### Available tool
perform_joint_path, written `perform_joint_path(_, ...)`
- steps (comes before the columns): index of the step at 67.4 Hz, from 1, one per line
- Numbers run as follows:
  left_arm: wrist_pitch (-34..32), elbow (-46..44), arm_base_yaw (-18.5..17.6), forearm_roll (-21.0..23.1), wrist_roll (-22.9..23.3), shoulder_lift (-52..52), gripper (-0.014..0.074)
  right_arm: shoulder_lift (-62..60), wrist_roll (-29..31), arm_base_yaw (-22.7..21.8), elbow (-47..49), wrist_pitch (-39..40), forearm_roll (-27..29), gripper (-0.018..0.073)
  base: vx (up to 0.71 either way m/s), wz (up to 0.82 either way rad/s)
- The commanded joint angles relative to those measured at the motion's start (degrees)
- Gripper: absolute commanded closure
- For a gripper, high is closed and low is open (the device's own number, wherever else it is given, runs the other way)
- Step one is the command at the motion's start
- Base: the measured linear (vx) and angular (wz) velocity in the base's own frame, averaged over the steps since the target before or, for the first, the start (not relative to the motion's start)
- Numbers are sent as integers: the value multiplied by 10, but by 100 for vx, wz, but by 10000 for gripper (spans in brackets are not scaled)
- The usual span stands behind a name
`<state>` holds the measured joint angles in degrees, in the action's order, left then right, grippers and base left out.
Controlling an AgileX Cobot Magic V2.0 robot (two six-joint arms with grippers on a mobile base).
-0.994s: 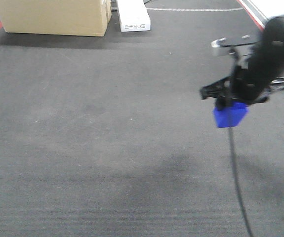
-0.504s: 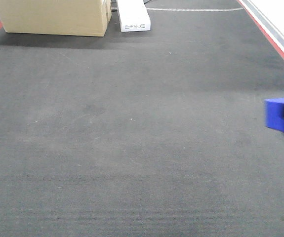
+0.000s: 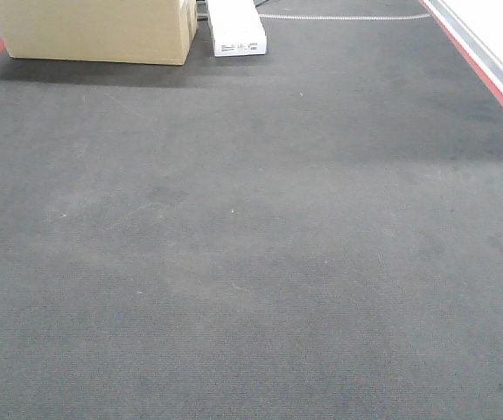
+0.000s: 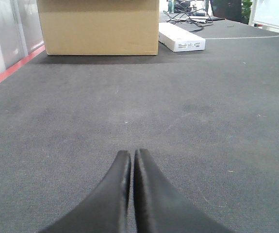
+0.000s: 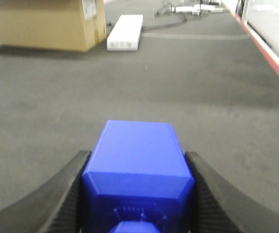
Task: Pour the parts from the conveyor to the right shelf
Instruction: 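Lift the blue block off the belt with the right gripper, then drive away from the conveyor holding the block in the right gripper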
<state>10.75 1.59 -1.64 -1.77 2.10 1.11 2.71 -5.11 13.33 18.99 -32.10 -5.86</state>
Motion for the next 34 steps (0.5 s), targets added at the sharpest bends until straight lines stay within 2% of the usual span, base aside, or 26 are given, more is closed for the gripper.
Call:
perform_joint_path(1, -41, -11, -3, 1, 4, 3, 603, 6, 5, -4, -3, 90, -12, 567, 0, 0)
perform_joint_path(34, -41, -11, -3, 1, 4, 3, 603, 6, 5, -4, -5, 102, -18, 567, 0, 0)
